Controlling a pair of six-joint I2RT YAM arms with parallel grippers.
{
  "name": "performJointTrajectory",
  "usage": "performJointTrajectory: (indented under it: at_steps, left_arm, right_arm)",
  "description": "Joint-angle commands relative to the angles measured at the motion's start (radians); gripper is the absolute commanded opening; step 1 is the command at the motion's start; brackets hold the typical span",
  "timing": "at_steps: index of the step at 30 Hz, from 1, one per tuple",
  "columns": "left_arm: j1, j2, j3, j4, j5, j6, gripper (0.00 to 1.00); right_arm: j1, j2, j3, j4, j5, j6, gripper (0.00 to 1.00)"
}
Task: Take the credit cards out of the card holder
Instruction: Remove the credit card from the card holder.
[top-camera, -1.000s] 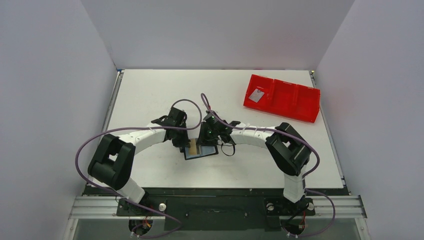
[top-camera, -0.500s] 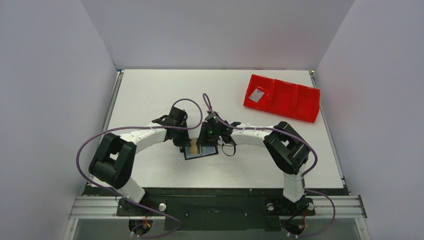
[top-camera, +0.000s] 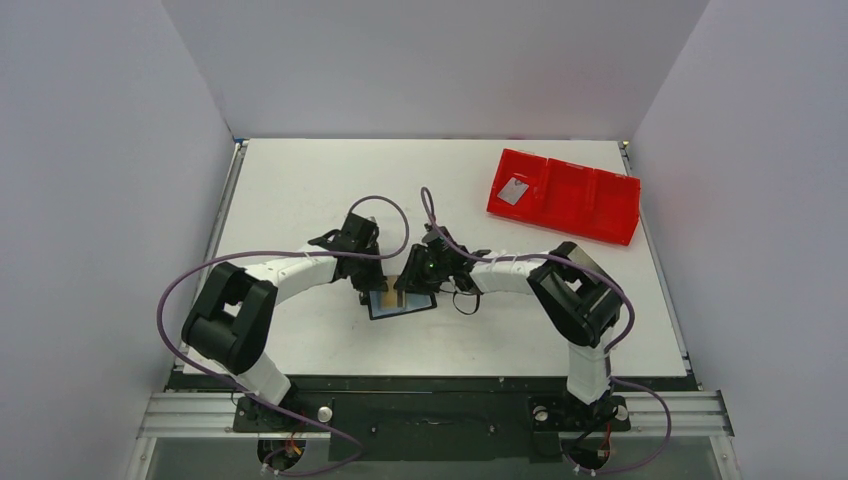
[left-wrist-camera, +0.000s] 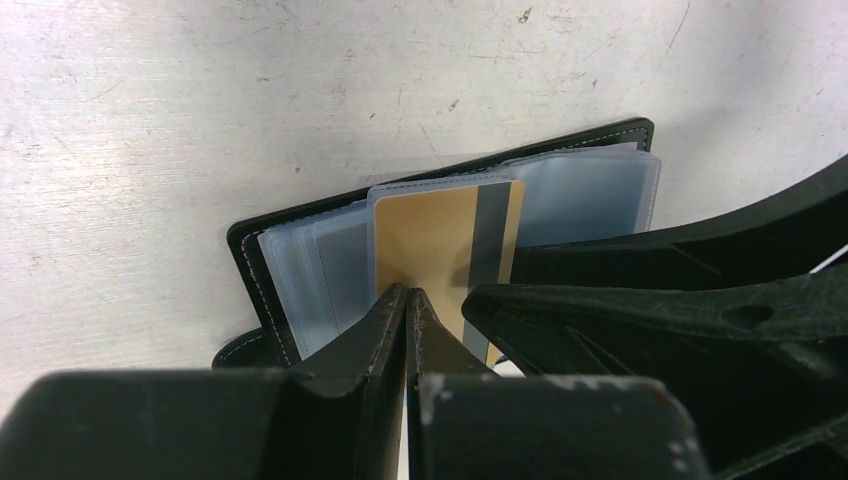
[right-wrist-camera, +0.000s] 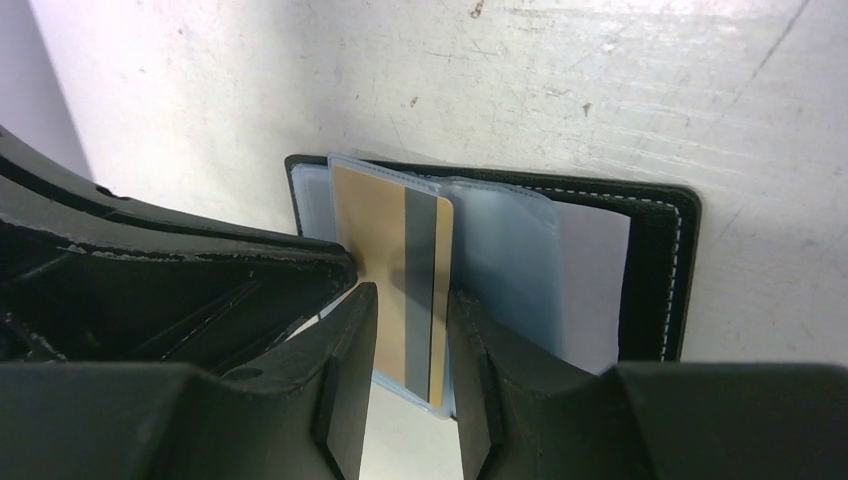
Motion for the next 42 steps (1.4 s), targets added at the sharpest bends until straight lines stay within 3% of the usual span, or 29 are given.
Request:
performJointTrajectory:
  at_steps: [1,7,19,27,42]
  left_arm:
    - [-0.01,0.039,-0.006,-0.017,-0.022,-0.008,0.0]
    - [-0.009,0.047,-0.024,-0.02,-0.032,-0.017,0.0]
    - [-0.009,0.049,-0.029,-0.018,-0.031,-0.02,0.0]
    - [-0.009,0.039,-0.033,-0.019,-0.029,-0.022,0.0]
    - [0.024,-0.055,-0.062,-0.063,-0.075,-0.011,0.0]
  right_arm:
    - [-0.028,-0.014,-0.082,0.168,-0.039,0.061,0.3]
    - [-0.053,-0.01,-0.167,0.355,-0.093,0.16,0.28]
    - [-0.078,0.026,-0.265,0.598,-0.112,0.298,0.13]
    - [-0.079,0.042,-0.28,0.637,-0.105,0.323,0.0]
    - [-0.082,0.02,-0.289,0.556,-0.051,0.276,0.0]
